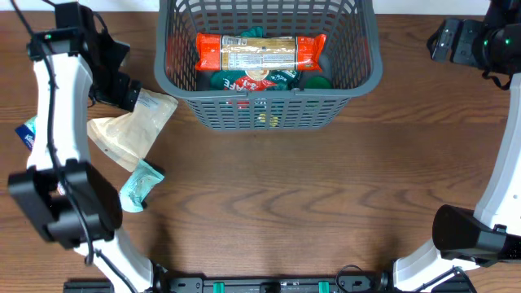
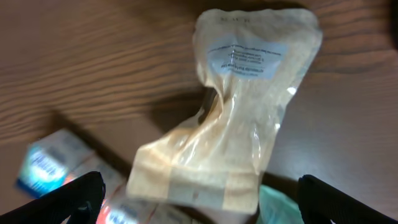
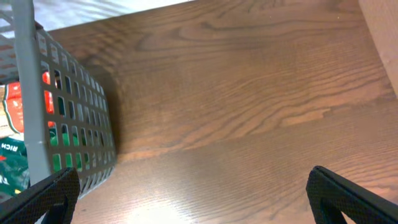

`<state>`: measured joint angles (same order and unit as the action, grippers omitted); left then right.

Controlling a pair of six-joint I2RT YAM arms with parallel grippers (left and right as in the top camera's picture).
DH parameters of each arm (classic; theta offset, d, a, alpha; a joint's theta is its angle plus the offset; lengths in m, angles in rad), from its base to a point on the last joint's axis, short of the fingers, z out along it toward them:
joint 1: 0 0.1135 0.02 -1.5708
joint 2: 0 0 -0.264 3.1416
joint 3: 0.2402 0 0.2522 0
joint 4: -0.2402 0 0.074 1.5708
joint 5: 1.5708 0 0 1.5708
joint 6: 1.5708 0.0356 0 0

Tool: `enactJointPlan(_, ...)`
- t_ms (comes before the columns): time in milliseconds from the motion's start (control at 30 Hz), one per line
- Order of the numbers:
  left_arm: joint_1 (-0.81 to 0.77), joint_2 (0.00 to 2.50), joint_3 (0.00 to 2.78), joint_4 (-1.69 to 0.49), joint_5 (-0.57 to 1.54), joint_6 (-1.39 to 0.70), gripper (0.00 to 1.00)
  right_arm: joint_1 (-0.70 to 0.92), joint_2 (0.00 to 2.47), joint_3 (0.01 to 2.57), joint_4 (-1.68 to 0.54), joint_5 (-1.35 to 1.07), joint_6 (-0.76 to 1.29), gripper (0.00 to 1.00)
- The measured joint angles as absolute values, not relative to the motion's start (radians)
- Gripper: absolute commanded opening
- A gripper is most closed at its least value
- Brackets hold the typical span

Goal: Pack container
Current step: 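Retract the right arm and grasp the beige paper pouch with the left gripper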

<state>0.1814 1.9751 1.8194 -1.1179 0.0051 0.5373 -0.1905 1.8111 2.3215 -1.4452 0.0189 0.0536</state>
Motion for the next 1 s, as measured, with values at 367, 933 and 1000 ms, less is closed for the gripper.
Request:
enactJointPlan(367,0.183,2.223,1.819,-1.014,0.028,0.559,0.99,-0.191,1.811,2.321,-1.458,0.019,0.054,0.99)
enactJointPlan(933,0.183,2.315,1.822,-1.013,0.054,0.567,0.31,-0.191,1.811,2.321,-1.458,0.019,0.054,0.99)
enactJointPlan(1000,0.183,2.315,1.825,-1.015,0.054,0.562,0.14,-0.191,1.811,2.321,-1.458,0.019,0.054,0.99)
